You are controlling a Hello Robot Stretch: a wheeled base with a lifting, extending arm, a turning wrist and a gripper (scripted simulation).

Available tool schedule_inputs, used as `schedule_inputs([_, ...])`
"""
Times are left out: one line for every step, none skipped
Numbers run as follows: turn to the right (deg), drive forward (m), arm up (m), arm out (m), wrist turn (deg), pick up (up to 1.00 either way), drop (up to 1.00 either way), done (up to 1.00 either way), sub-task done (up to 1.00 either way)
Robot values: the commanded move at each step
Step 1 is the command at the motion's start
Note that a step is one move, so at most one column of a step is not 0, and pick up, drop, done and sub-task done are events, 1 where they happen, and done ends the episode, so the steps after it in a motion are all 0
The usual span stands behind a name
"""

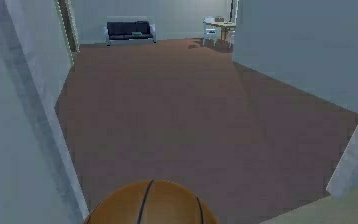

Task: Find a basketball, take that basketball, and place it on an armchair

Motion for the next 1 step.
schedule_inputs([0.0,1.00,0.00,0.00,0.0,0.00,0.00,0.00,0.00])
